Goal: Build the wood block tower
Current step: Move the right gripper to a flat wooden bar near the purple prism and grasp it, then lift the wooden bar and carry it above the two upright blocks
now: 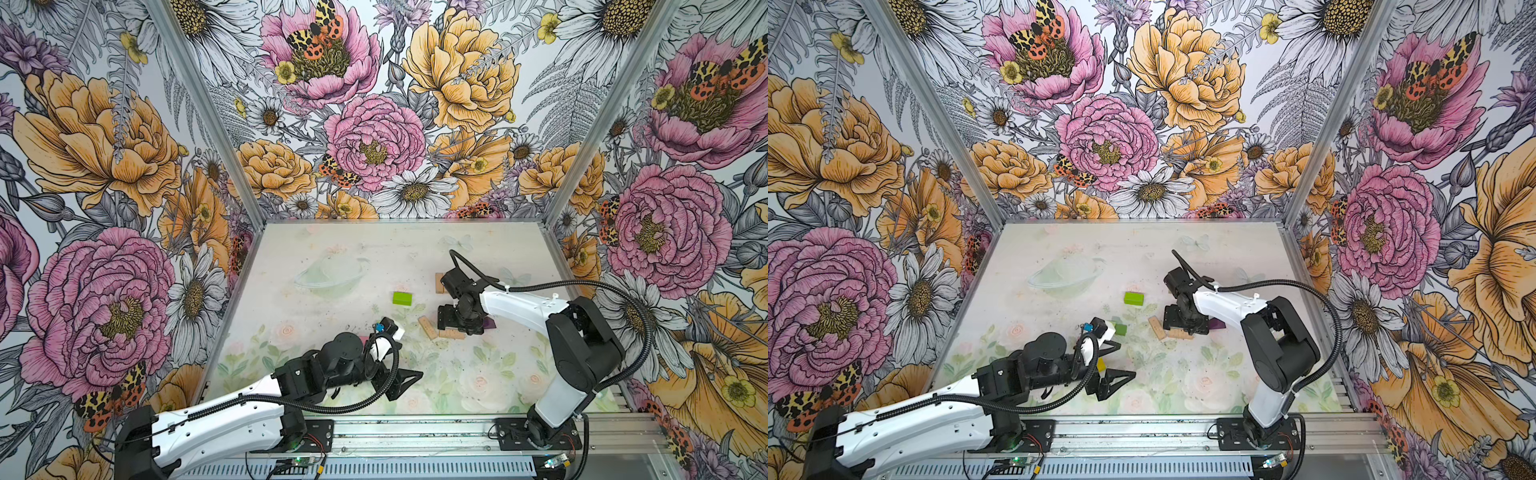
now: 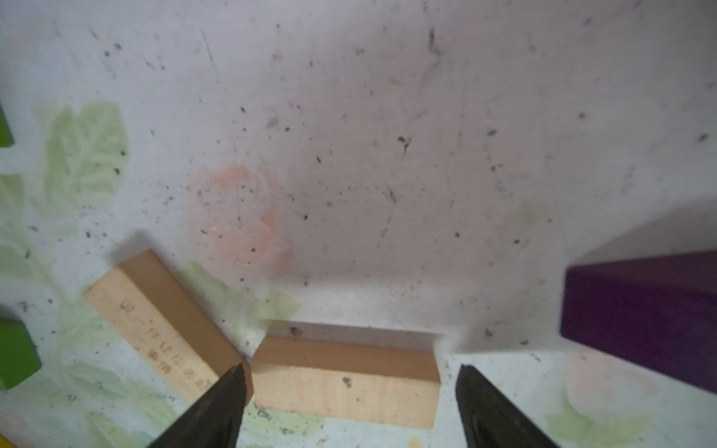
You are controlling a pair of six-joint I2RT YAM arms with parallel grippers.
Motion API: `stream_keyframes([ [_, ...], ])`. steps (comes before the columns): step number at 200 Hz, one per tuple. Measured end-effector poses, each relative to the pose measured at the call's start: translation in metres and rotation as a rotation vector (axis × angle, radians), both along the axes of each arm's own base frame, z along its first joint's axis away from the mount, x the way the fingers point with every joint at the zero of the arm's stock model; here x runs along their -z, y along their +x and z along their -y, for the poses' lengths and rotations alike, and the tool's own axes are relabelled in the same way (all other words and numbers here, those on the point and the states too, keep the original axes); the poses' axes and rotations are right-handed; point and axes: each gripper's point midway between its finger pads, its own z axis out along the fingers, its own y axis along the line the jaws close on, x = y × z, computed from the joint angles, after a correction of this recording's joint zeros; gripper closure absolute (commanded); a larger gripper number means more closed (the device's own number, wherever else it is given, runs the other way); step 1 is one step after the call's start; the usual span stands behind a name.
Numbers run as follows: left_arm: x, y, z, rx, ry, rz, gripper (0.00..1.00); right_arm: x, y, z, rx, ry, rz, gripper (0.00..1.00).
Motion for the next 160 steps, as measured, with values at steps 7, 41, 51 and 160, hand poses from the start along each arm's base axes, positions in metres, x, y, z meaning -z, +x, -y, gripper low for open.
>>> stream_keyframes([
  [7,0.0004,0.0001,-0.0001,-0.001,0.001,0.000,0.01,0.0029,-0.0004,-0.0004,-0.002,-0.001,-0.008,0.13],
  [41,0.0025,0.0009,-0.0012,-0.007,0.008,-0.001,0.01,0.0075,-0.0007,-0.0008,-0.004,-0.007,-0.018,0.13],
  [51,0.0041,0.0013,-0.0017,-0.010,0.012,-0.002,0.01,0.0077,-0.0009,-0.0008,-0.004,-0.008,-0.019,0.13],
  [160,0.0064,0.0020,-0.0057,-0.024,0.016,0.004,0.01,0.0078,-0.0008,-0.0028,-0.003,-0.011,-0.018,0.13],
])
